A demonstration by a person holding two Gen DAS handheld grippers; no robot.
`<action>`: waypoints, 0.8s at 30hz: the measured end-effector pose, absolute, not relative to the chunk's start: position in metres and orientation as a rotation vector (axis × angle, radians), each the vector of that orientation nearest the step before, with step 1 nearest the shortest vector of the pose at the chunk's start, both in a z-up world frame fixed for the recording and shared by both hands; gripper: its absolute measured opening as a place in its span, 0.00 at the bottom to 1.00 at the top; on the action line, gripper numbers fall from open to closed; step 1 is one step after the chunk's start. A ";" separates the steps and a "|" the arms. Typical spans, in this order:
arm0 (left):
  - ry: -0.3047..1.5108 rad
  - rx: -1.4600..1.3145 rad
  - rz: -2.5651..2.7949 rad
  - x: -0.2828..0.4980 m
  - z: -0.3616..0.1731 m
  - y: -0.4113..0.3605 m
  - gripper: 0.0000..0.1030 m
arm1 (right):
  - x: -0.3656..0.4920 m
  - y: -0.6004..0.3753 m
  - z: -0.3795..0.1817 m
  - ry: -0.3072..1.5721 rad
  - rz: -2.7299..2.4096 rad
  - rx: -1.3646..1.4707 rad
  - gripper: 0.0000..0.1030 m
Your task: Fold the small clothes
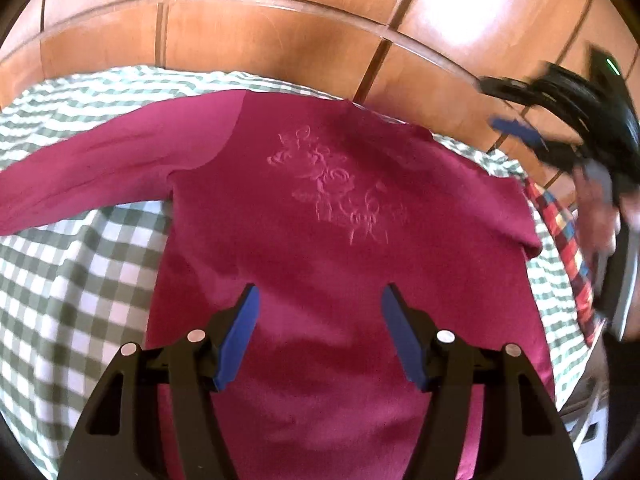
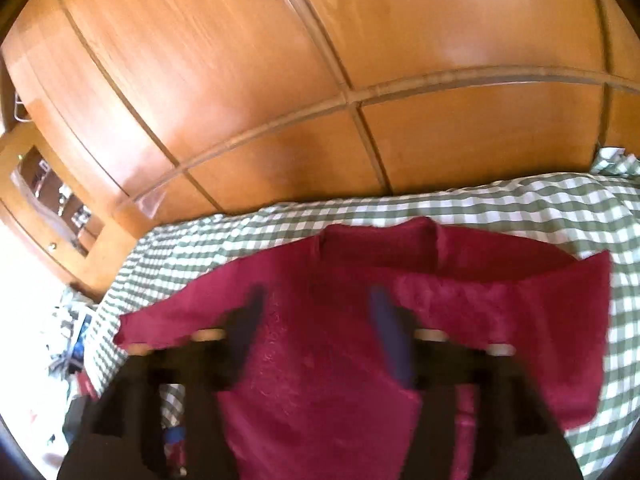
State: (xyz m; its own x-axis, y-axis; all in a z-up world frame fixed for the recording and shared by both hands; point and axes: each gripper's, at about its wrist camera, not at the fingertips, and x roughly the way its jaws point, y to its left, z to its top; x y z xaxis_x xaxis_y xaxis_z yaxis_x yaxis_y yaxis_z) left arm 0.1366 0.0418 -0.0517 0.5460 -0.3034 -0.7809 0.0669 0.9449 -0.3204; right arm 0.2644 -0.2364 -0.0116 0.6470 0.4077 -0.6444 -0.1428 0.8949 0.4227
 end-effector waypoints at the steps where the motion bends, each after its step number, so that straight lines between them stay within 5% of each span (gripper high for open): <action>1: 0.979 -0.294 -0.232 0.144 -0.053 0.044 0.61 | 0.256 -0.248 -0.015 0.812 0.309 0.369 0.63; 13: 1.002 -0.415 -0.235 0.241 -0.058 0.035 0.61 | 0.146 -0.374 -0.091 0.927 -0.050 0.411 0.63; 16: 1.031 -0.409 -0.228 0.266 -0.065 0.022 0.50 | 0.143 -0.389 -0.100 0.935 -0.108 0.423 0.63; 24: 1.050 -0.332 -0.247 0.296 -0.063 -0.014 0.39 | 0.181 -0.385 -0.119 0.932 -0.177 0.405 0.63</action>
